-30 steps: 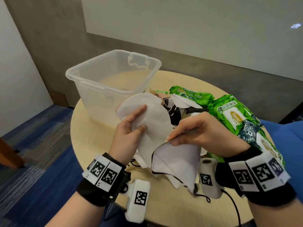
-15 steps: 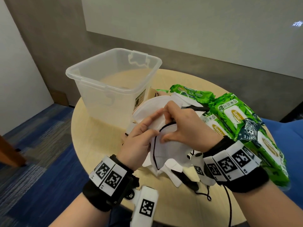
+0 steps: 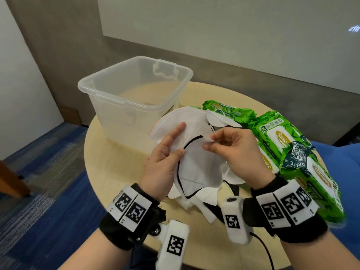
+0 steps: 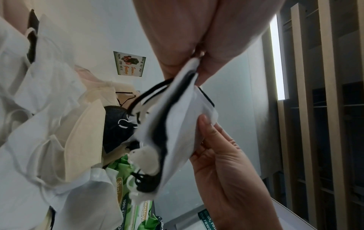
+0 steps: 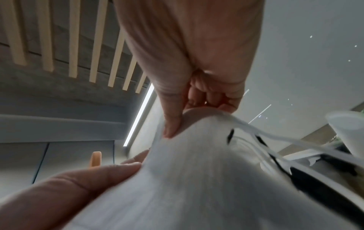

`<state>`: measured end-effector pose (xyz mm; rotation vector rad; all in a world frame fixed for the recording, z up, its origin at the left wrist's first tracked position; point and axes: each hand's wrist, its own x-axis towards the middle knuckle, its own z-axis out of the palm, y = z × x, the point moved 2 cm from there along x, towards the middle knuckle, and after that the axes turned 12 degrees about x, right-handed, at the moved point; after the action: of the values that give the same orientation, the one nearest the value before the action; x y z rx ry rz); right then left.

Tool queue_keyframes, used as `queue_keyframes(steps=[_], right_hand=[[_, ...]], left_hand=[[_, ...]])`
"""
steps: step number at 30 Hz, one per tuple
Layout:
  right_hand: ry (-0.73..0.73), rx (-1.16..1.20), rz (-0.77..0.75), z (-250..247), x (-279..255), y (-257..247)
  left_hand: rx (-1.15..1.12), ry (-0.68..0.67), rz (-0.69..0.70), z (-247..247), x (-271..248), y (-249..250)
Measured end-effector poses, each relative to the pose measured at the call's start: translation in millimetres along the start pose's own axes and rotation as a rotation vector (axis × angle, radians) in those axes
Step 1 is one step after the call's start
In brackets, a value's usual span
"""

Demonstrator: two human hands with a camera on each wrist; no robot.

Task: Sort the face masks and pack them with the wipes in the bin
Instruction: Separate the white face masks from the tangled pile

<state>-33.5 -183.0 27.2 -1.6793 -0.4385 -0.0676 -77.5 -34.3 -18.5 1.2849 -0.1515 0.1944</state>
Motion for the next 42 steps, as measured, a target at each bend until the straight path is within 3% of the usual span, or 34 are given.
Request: queue_keyframes(steps=[7, 14, 20, 24, 26, 30, 33, 37, 42], right_hand=[[-0.180, 0.107, 0.018, -5.7, 2.4, -17.2], [-0.089, -0.026, -0.081, 7.6, 1.5, -8.8], [0.070, -0.313, -0.453, 8.6, -7.0, -5.8], [0.031, -0.347, -0.580, 5.9, -9.6, -3.5], [-0.040, -0.262, -0.515, 3.5, -9.0, -3.7], [-0.232, 0.054, -0.171, -4.8, -8.0, -10.2], [-0.329, 0.085, -0.006, -7.1, -5.2, -16.6], [-0.269, -0.106, 0.025, 0.9, -0.3, -16.9], [-0.118, -0.366, -0.111, 7.8, -1.2, -17.4]], left_hand=[[-0.004, 0.014, -0.005, 0.1, -0.6, 2.8], [-0.057, -0.021, 0.017, 9.1, -6.0, 1.5], [0.000, 0.021, 0.051, 7.3, -4.6, -0.8], [-0.066, 0.008, 0.048, 7.0, -3.7, -2.6], [-0.080, 0.001, 0.042, 7.2, -3.6, -2.7], [-0.056, 0.043, 0.042, 3.3, -1.7, -0.8], [-0.020, 0.029, 0.061, 3.4, -2.7, 0.3], [0.085, 0.001, 0.092, 7.4, -5.4, -3.4], [0.030, -0.005, 0.050, 8.3, -7.4, -6.0]])
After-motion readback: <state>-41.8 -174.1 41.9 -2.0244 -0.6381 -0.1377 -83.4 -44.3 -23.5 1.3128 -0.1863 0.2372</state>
